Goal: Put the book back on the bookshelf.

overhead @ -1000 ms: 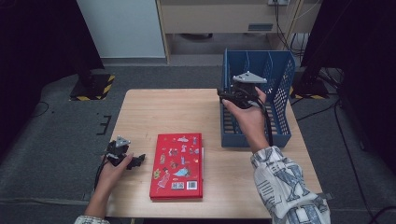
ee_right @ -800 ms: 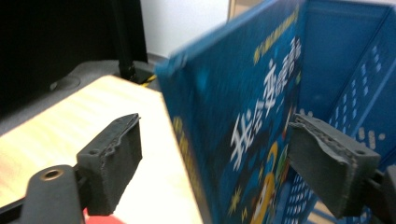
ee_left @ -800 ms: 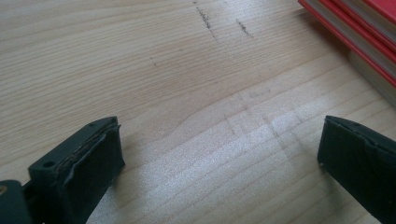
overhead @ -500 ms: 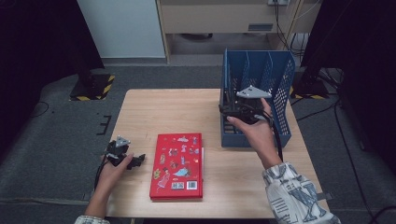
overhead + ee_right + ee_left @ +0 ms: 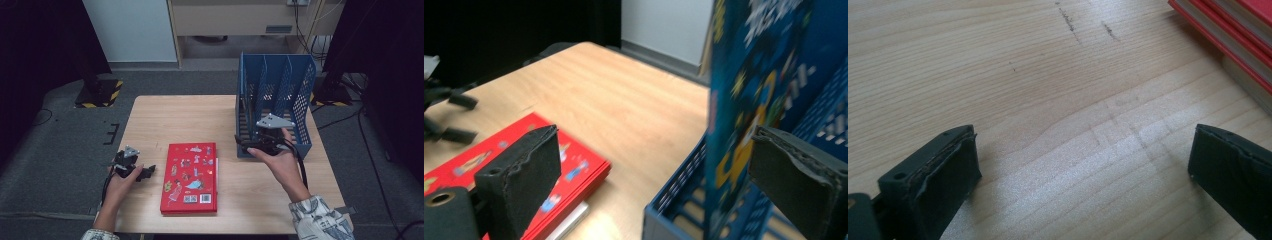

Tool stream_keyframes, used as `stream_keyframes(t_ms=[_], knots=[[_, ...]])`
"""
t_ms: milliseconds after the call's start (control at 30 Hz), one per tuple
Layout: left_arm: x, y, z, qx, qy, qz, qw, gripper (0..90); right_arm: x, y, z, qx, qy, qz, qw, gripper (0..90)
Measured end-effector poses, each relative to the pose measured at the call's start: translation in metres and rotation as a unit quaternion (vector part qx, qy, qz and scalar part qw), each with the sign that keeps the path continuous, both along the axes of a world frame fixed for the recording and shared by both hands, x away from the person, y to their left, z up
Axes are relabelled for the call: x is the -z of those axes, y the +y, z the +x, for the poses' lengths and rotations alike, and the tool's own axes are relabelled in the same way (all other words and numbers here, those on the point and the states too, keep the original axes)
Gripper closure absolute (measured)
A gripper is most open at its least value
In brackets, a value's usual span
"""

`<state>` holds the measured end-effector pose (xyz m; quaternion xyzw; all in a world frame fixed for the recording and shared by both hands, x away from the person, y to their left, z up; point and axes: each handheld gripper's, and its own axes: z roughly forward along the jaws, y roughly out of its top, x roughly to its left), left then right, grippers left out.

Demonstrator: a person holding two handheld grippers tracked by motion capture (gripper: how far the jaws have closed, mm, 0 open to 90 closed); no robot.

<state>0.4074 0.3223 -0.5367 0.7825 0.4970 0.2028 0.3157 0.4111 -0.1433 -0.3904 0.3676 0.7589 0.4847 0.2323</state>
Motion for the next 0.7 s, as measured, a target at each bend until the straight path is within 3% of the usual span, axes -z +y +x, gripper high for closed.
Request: stream_keyframes(t_ms=[267, 400, 533, 700], knots=[[0.000, -0.001, 0.000, -0.005, 0.000, 0.000, 1.0000, 0.0, 0.024, -0.009, -0.011, -0.005, 0.018, 0.018, 0.9997, 7.3], [0.000, -0.002, -0.001, -0.010, -0.001, -0.001, 0.9999, 0.0, 0.033, -0.008, -0.014, -0.008, 0.024, 0.011, 0.9996, 7.3], [0.000, -0.003, -0.002, -0.012, 0.000, 0.001, 0.9999, 0.0, 0.041, 0.000, -0.017, -0.011, 0.032, -0.001, 0.9994, 7.2], [0.000, -0.004, -0.004, -0.010, 0.000, -0.002, 0.9999, 0.0, 0.045, 0.012, -0.024, -0.023, 0.038, 0.003, 0.9990, 7.9]])
